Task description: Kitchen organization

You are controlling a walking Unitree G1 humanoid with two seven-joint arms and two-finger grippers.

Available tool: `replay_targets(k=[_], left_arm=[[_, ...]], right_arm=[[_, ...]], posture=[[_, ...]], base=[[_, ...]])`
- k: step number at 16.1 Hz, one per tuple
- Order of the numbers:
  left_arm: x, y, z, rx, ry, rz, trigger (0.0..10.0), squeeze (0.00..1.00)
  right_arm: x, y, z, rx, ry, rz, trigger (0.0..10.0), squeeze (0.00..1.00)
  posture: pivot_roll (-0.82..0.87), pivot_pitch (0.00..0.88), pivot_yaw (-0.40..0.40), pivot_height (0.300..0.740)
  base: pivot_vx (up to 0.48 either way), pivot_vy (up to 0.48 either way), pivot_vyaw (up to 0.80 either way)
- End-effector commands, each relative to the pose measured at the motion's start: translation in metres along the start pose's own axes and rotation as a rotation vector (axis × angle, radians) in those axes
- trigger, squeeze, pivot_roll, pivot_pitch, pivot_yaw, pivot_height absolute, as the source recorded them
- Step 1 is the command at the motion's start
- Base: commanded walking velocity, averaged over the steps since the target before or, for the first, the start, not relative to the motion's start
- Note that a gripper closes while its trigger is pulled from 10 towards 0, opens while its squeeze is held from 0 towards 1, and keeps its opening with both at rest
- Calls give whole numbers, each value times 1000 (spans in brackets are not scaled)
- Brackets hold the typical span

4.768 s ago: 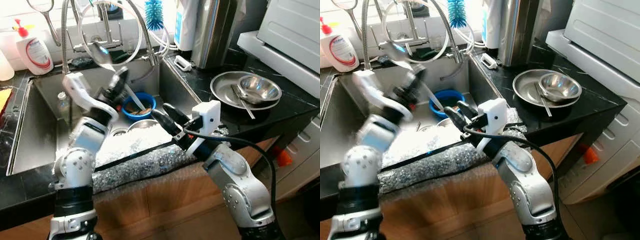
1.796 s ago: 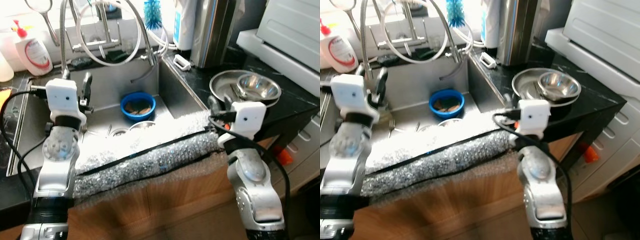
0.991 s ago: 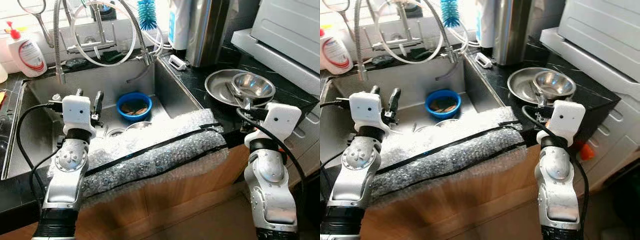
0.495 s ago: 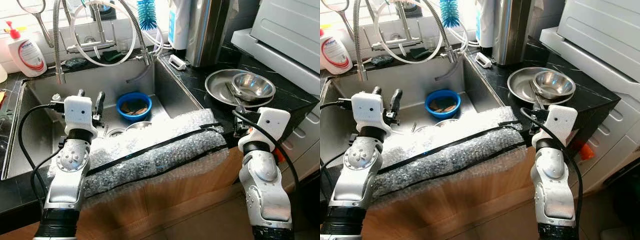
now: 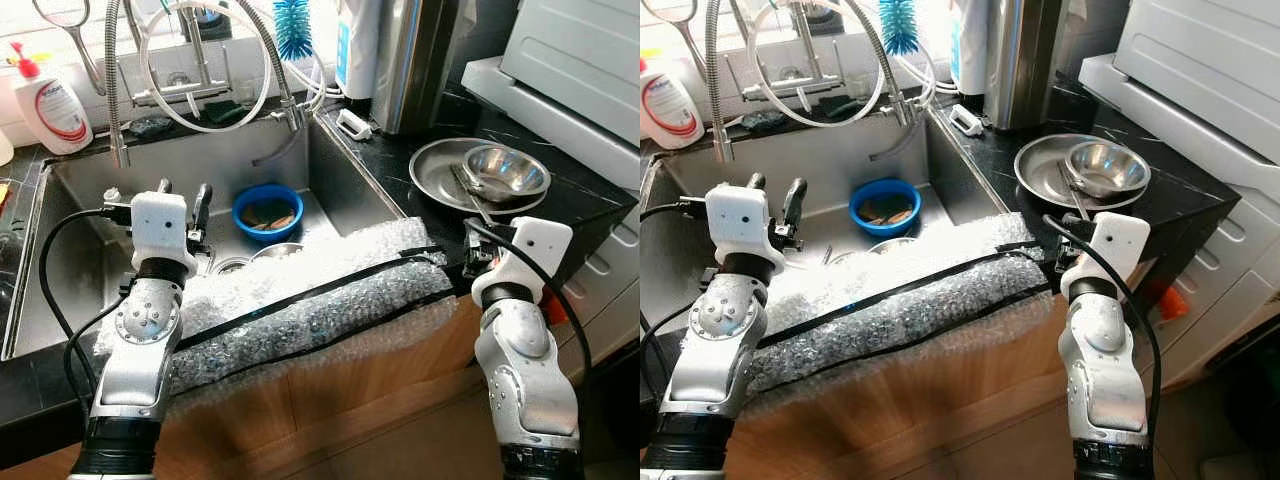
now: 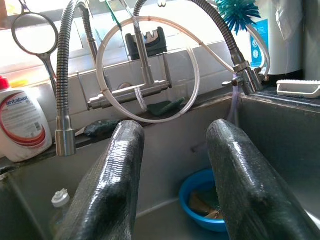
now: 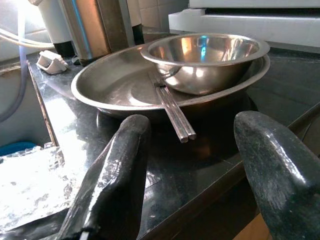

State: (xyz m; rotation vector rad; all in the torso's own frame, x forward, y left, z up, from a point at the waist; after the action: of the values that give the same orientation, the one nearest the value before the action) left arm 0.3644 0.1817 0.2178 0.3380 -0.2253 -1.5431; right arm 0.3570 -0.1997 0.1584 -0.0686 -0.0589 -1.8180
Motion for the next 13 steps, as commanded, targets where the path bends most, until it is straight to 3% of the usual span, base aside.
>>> replay_targets(k=[1,3,4,5,6,13], left_arm=[[3,3,8,30,14,-3,10000,0],[3,4,9,33,15,-3,10000,0],[2,4,9,33,16,-1,10000,0],[1,4,9,33,15,3,10000,0],[1,4,9,34,14,4,10000,0],[3,4,8,29,16,-3,10000,0]], right_arm=[[-1,3,2,2,5,5,10000,0],[-1,4,5,10,7,9,10000,0],[-2,5,5,11,6,12,8549,0],[-3,5,5,14,6,14,4667,0],[-4,5,7,21,9,20,0,0],[-10,5,5,11,11,49,0,0]], posture=[[-121,60,19,740],[-121,60,19,740],[-120,59,19,740],[-120,59,19,740],[-119,58,18,740],[-117,59,16,740]], base=[[0,0,0],[0,0,0],[0,0,0],[0,0,0],[0,0,0],[0,0,0]])
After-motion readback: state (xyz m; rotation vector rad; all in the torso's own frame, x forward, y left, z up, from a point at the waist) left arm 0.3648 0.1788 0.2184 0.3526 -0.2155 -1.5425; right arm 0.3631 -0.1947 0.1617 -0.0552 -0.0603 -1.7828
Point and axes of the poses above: a point about 5 cm out from each wrist's last joint towards the gripper, its own y axis pointing out of the wrist towards the gripper, its own z axis along the axis of the wrist's last joint, x = y × z, the point moved 6 cm from there along y, pointing out of the wrist towards the gripper, and after that the axes turned 8 degrees about -y, right-handed, at the moved point
